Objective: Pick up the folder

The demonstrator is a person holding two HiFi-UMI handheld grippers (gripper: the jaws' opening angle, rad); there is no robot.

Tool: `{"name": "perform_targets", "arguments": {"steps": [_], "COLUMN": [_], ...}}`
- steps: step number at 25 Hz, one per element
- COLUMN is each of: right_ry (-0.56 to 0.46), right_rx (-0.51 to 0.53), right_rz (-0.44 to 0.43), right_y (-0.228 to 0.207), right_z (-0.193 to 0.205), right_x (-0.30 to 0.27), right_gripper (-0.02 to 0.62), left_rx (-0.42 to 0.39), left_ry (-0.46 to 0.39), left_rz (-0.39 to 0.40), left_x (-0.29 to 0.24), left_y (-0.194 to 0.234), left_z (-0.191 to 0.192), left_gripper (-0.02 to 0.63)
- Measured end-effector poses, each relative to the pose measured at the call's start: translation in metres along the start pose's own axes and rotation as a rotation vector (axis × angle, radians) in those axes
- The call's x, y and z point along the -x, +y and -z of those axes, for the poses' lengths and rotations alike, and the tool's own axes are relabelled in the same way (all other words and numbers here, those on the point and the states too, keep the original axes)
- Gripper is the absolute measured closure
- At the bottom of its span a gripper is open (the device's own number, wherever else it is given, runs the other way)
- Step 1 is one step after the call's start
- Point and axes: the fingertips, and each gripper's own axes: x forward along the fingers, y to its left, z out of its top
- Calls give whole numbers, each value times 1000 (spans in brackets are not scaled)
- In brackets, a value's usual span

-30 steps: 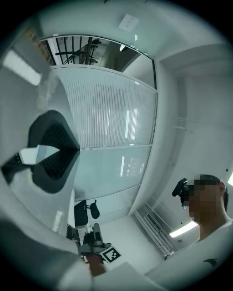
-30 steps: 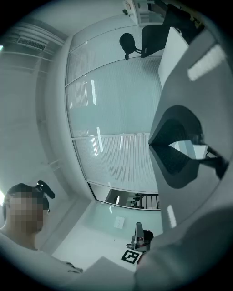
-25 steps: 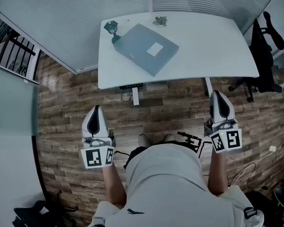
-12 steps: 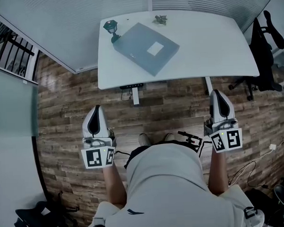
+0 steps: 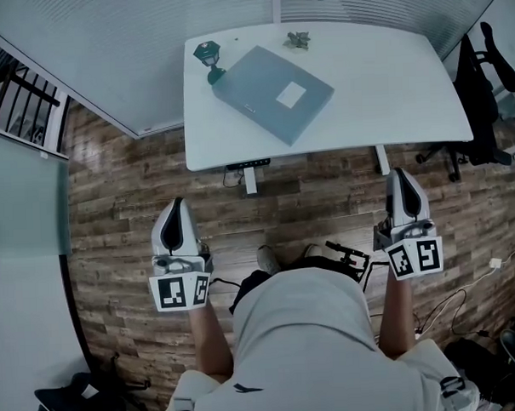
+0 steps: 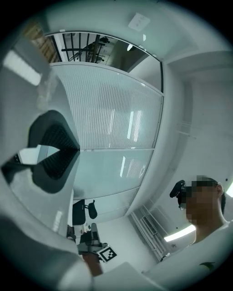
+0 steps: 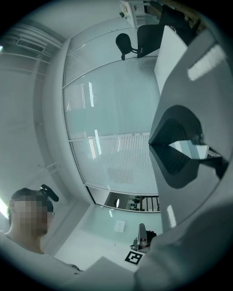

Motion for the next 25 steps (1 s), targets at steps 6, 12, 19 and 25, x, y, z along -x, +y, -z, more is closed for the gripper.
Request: {"name": "perform_targets", "arguments": {"steps": [6,12,19,25], "right_ry": [-10,-33,-20,-15], "right_rx": [-62,-126,-117,-125], "right_rz": [21,40,26,2], "right_y": [21,34,29,-7], "right_z": [2,1,8,7], "right_x": [-21,-39,-74,-121], "right_gripper": [597,597,597,595], "left_rx": [-34,-3,3,1], "left_ry": [13,28,44,42], "left_rz": [17,36,41,9], "left_x": [-1,-5,-40,-91], "left_y": [33,56,64,66], "left_z": [-1,12,22,21], "left_gripper": [601,601,601,601]}}
